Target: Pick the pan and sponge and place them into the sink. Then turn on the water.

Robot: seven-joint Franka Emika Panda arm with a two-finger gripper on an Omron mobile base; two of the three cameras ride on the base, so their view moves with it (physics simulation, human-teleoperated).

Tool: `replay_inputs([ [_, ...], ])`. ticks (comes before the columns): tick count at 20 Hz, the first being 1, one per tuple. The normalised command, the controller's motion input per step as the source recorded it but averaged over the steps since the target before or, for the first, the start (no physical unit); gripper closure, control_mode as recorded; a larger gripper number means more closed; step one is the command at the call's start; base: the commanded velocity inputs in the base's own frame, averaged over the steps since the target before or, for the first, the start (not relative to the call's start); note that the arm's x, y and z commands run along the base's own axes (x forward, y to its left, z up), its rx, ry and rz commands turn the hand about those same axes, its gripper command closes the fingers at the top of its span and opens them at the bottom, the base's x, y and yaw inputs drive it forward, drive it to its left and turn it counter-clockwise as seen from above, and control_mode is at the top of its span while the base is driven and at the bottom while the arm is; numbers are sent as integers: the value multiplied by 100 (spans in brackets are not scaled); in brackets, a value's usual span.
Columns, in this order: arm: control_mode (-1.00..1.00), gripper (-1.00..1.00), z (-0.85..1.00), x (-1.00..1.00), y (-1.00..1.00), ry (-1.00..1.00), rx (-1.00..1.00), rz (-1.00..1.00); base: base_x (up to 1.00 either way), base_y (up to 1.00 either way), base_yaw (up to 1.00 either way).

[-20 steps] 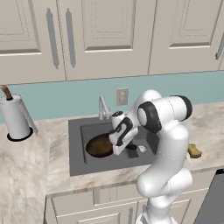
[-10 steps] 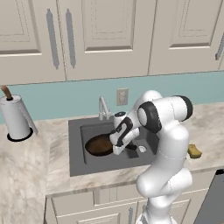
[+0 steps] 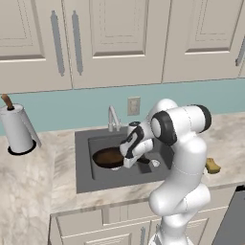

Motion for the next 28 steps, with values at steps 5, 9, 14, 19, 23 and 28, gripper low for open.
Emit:
replay_inputs([
  [5, -100, 100, -57, -12, 0, 0, 2, 1, 0, 0, 0],
  [9, -100, -100, -52, -14, 0, 0, 0, 1, 0, 0, 0],
  [14, -100, -100, -39, -14, 0, 0, 1, 0, 0, 0, 0],
  [19, -100, -100, -7, -29, -4, 0, 9, 1, 0, 0, 0],
  [23, -100, -100, 27, -57, -22, -1, 18, 1, 0, 0, 0],
  [28, -100, -100, 66, -66, -26, 0, 17, 0, 0, 0, 0],
])
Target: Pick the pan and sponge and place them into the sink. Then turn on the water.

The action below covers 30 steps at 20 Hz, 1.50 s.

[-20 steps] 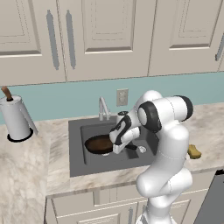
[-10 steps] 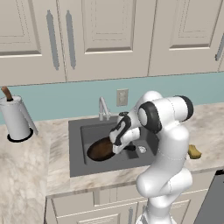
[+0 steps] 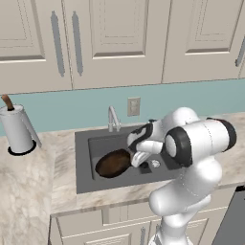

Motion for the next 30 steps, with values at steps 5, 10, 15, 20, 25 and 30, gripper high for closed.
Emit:
replay_inputs([
  [5, -100, -100, 94, -67, -28, 0, 14, 0, 0, 0, 0],
  [10, -100, -100, 100, -45, -6, 0, 5, 0, 0, 0, 0],
  [15, -100, -100, 100, -36, -3, 0, 2, -1, 0, 0, 0],
  [20, -100, -100, 90, -50, -36, 0, 1, -3, 0, 0, 0],
  [25, -100, -100, 53, -66, -86, 0, 0, -4, 0, 0, 0],
  [30, -100, -100, 17, -71, -99, -2, 0, -4, 0, 0, 0],
])
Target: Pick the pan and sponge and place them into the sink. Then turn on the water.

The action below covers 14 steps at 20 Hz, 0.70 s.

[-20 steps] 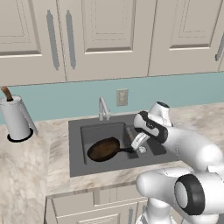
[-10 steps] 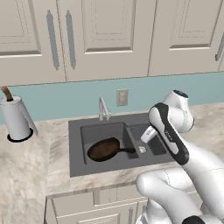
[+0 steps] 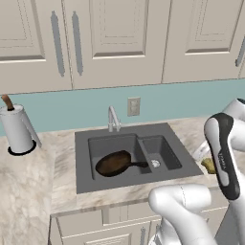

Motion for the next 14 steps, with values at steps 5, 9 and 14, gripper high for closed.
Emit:
replay_inputs([
  [5, -100, -100, 0, -37, -96, 0, 0, -13, 0, 0, 0],
  [9, -100, -100, -14, 2, -65, 1, 0, -24, 0, 0, 0],
  [14, -100, -100, -17, 38, -24, 7, 0, -27, 0, 0, 0],
])
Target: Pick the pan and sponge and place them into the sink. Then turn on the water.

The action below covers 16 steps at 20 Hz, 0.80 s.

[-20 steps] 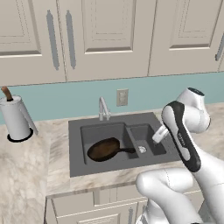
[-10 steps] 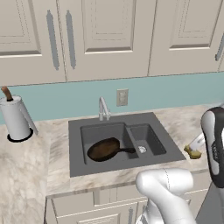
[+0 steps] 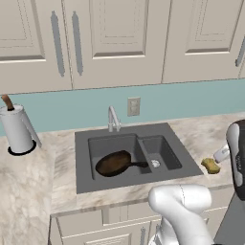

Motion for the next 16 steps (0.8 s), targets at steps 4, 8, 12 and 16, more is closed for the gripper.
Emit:
replay_inputs([
  [4, -100, -100, -41, 49, -10, 9, -1, -26, 0, 0, 0],
  [8, -100, -100, -50, 38, -16, 8, -5, -28, 0, 0, 0],
  [12, -100, -100, -49, 20, -26, 5, -4, -24, 0, 0, 0],
  [16, -100, -100, -39, 6, -29, 3, -2, -20, 0, 0, 0],
])
